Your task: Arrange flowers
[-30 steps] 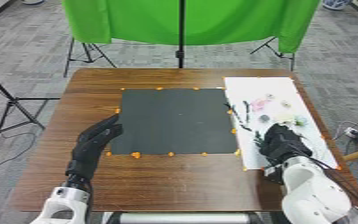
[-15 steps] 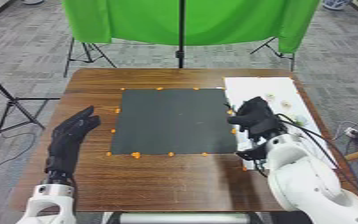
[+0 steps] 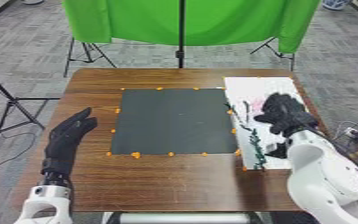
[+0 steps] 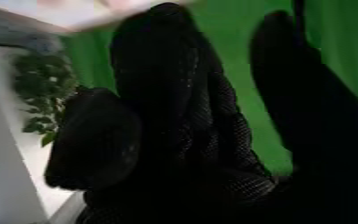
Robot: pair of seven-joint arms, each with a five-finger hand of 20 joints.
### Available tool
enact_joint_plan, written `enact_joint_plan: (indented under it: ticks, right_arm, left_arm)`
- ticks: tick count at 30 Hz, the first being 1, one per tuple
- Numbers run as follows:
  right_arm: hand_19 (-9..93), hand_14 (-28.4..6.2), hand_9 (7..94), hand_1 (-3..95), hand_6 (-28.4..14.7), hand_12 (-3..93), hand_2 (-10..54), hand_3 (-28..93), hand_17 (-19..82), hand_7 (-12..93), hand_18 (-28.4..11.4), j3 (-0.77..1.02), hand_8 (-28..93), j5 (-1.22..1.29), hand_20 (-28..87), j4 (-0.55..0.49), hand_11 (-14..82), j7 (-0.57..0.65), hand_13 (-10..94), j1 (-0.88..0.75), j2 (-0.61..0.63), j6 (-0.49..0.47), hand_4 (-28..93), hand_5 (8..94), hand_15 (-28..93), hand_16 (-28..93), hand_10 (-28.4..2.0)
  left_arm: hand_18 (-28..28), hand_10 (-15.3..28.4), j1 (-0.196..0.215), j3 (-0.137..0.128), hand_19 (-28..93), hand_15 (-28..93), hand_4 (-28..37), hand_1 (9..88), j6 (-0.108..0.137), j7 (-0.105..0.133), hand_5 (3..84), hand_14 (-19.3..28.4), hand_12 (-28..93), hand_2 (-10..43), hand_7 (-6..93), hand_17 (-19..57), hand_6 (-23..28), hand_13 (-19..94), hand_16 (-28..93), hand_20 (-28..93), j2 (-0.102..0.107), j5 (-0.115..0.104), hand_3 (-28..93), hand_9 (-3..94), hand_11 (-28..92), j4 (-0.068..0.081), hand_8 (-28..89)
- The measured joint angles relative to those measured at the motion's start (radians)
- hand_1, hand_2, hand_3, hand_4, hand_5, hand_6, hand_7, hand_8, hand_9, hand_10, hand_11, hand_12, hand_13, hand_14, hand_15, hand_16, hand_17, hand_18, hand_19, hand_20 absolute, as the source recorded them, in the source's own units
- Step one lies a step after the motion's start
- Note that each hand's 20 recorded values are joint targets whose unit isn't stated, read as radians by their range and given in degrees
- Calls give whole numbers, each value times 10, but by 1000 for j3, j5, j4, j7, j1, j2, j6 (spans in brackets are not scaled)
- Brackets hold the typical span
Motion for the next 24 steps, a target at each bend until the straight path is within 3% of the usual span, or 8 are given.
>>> enact_joint_plan:
  ticks: [4, 8, 11, 18, 20, 21, 23, 24]
  right_arm:
    - [854, -47, 764, 413, -99, 219, -95, 529, 714, 79, -24, 29, -39, 13, 398, -2, 179, 23, 916, -88, 6, -105, -88, 666, 476, 323, -184]
    - [845, -44, 799, 408, -106, 206, -95, 518, 724, 85, -17, 26, -43, 34, 384, 17, 168, 36, 929, -130, 8, -101, -95, 684, 458, 312, -191]
    - [843, -42, 833, 414, -98, 206, -95, 511, 732, 98, -17, 14, -45, 41, 379, 38, 183, 40, 936, -134, 8, -88, -104, 717, 457, 308, -186]
    - [854, -36, 897, 464, -73, 224, -95, 526, 755, 143, -20, -61, -44, -14, 373, 92, 242, 32, 937, -117, 6, 85, -117, 794, 512, 257, -162]
    - [854, -34, 905, 509, -70, 227, -95, 495, 760, 143, -21, -96, 75, -55, 370, 115, 253, 27, 937, -107, 5, 144, -95, 803, 522, 242, -157]
    - [855, -34, 908, 551, -71, 228, -95, 425, 761, 137, -21, -107, 131, -69, 367, 123, 258, 25, 937, -103, 5, 158, -51, 809, 525, 238, -155]
    - [854, -33, 913, 756, -68, 249, -95, -36, 762, 135, -20, -116, 193, -79, 367, 128, 269, 21, 937, -94, 2, 160, 264, 822, 533, 229, -149]
    - [853, -31, 923, 854, -62, 277, -95, -209, 766, 145, -22, -119, 221, -79, 368, 129, 274, 19, 937, -89, 1, 156, 408, 834, 542, 224, -139]
  left_arm:
    - [146, 128, 0, -3, 87, 224, -182, 285, -26, -18, 454, 167, 151, -59, 99, 18, 34, 322, 36, 214, -1, 14, 648, 444, 167, 0, -54]
    - [146, 128, 0, -8, 87, 218, -181, 289, -62, -38, 452, 167, 152, -61, 98, 17, 34, 320, 37, 214, -3, 32, 646, 440, 165, -1, -53]
    - [146, 127, 0, -7, 87, 218, -181, 290, -68, -47, 451, 166, 152, -61, 96, 17, 34, 319, 38, 214, -3, 40, 643, 439, 164, -2, -52]
    - [146, 128, -1, -4, 88, 217, -179, 295, -69, -60, 450, 167, 153, -61, 95, 16, 35, 317, 39, 214, -5, 45, 638, 439, 163, -3, -51]
    - [146, 128, -1, -2, 88, 218, -178, 296, -69, -63, 450, 168, 153, -60, 96, 16, 35, 317, 40, 214, -6, 46, 636, 439, 163, -3, -51]
    - [146, 128, -1, -2, 88, 218, -178, 297, -69, -65, 450, 168, 153, -60, 96, 16, 35, 317, 40, 214, -6, 46, 636, 439, 163, -3, -51]
    - [146, 128, -1, -1, 88, 218, -177, 297, -70, -67, 450, 168, 153, -59, 96, 16, 34, 317, 39, 214, -7, 48, 634, 439, 163, -3, -51]
    - [146, 128, -1, -1, 88, 218, -177, 297, -70, -69, 450, 168, 153, -59, 95, 15, 34, 318, 39, 214, -7, 49, 635, 439, 163, -3, -52]
